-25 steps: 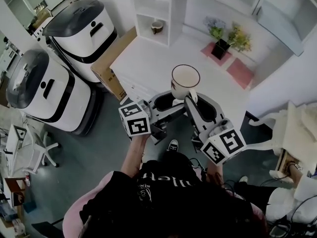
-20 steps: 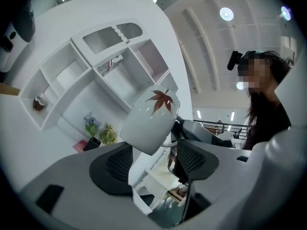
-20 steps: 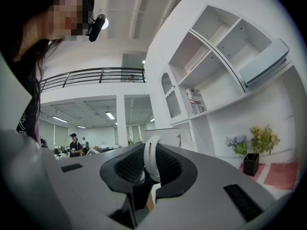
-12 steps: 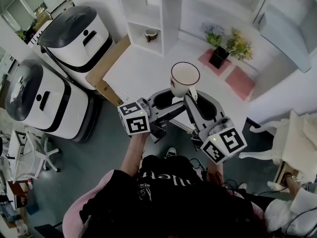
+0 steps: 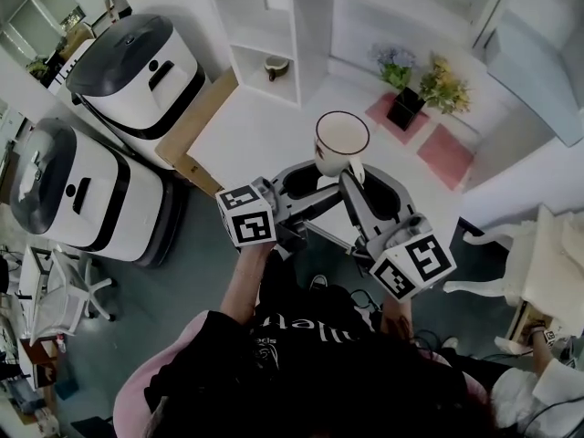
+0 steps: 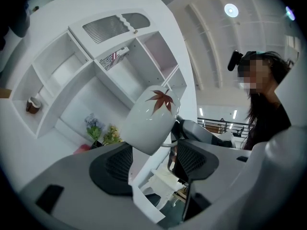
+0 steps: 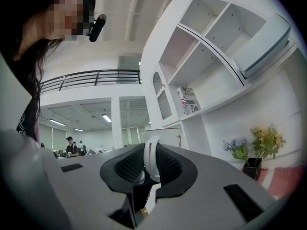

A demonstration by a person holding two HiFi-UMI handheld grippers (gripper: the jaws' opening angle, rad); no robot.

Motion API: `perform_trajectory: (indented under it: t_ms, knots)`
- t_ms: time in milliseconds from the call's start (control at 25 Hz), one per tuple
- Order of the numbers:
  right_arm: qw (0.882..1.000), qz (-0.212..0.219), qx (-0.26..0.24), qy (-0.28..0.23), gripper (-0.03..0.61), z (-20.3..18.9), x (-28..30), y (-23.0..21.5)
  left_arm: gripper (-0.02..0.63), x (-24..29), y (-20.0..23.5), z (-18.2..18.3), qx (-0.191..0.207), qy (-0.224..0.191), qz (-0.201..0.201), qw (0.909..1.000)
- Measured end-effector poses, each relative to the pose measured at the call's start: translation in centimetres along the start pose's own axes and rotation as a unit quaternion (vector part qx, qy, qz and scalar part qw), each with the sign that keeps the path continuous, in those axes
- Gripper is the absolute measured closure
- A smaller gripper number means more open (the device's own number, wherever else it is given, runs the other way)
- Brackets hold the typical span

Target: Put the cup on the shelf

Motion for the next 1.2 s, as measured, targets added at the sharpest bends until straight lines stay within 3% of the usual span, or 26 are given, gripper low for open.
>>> perform_trajectory:
  t_ms: [320,880,1000,1200]
  knots:
    - [0.999,-0.045,-0.013,-0.014,0.489,1.0,3.1,-2.9,0.319,3.3,3.8,3.5,0.005,0.026,-0.044,0.9987]
    - [0.988,-0.116,-0.091,-0.041,0.489,6.9,11.4,-8.3,0.319,10.3,10.1,15.2,0.060,0.058,-0.151,0.9850]
    - [0.984,-0.126,-0.112,-0.053,0.489,8.4,12.5,-8.6,0.319,11.2,10.1,17.6,0.079,0.054,-0.161,0.9822]
    - [0.978,-0.143,-0.138,-0.070,0.489,11.3,14.8,-10.2,0.319,13.5,11.0,21.0,0.067,0.030,-0.195,0.9780]
Point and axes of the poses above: the fingertips, and each gripper's own axes: x forward along the fingers, y to its left, z out of its top, the point moved 10 cm from there along -x, backward along the fingers, and after that the axes turned 11 degrees about z, right-handed, at the moved point
